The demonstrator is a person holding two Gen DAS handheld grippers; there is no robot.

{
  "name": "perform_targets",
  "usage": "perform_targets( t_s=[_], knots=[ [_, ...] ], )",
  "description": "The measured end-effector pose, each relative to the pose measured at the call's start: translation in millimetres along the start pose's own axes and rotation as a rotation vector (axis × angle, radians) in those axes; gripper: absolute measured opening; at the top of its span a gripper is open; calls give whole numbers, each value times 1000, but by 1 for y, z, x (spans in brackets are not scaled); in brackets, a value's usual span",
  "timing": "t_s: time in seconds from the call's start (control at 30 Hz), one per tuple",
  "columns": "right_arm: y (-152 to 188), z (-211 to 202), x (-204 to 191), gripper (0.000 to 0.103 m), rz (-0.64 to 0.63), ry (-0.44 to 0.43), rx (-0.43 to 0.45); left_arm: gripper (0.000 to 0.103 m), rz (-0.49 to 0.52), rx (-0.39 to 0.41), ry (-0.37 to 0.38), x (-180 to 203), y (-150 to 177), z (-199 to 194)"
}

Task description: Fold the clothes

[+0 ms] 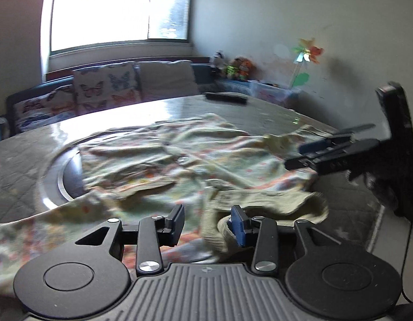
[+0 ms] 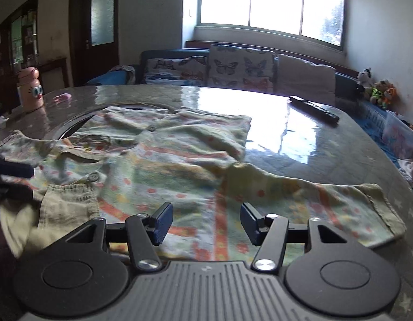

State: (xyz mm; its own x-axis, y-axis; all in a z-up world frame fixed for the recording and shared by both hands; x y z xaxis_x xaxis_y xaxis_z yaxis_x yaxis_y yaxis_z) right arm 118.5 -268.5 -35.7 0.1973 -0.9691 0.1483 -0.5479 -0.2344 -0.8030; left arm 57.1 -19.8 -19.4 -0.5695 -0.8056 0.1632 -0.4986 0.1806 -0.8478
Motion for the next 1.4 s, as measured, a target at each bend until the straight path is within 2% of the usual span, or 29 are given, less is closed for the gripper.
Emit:
perform_targets(
  t_s=[0.07,0.1,0.17,0.27,0.43,0.63,0.8,0.93,1.03,1.1,1.2,1.4],
  knots=[
    [1,3,-7,57,-1,-18,-6,43,-50,17,-24,-13,2,-9],
    [1,3,-8,57,-1,-23,-8,43,-68,28,-8,-16,3,-14],
    [-1,2,-11,57,-4,-30,-5,44,-42,33,12,-11,5,-21],
    [-9,-2,-16,57,-11,-49,12,45,-20,15,0,-7,10,-22],
    [-19,-6,-44,59,-65,-123,38,45,-78,25,-9,-12,12,-17],
    [-18,-7,-86,63,-157,-216,47,44,4,-11,46,15,17,-1],
    [-3,-7,-104,64,-233,-247,18,44,77,-56,31,27,28,10],
    [-1,-13,-106,66,-252,-246,29,45,65,-45,27,25,28,3],
    [-6,-17,-107,69,-240,-269,43,45,19,-18,4,13,25,-10],
    [-3,-13,-111,69,-247,-280,31,45,-21,4,-39,-1,22,-21],
    [2,-8,-114,69,-254,-280,14,45,-84,26,-157,-29,23,-39],
    [1,-6,-110,69,-235,-292,0,43,-287,46,-483,-109,35,-80]
  ],
)
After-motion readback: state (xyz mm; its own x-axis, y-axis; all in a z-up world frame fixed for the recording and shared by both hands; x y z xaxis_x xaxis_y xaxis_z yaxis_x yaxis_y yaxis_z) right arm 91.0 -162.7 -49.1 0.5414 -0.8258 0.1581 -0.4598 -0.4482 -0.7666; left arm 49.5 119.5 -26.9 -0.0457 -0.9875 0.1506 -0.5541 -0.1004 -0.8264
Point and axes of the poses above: each gripper's, at about its wrist camera, not at the fingertips, and z roughly the way its jaws point, x to its right, y to its underside, the point moved 5 cm from there along z, roughly the way its jaws point, and after that the axes turned 12 degrees about y, right-handed, at the moved point
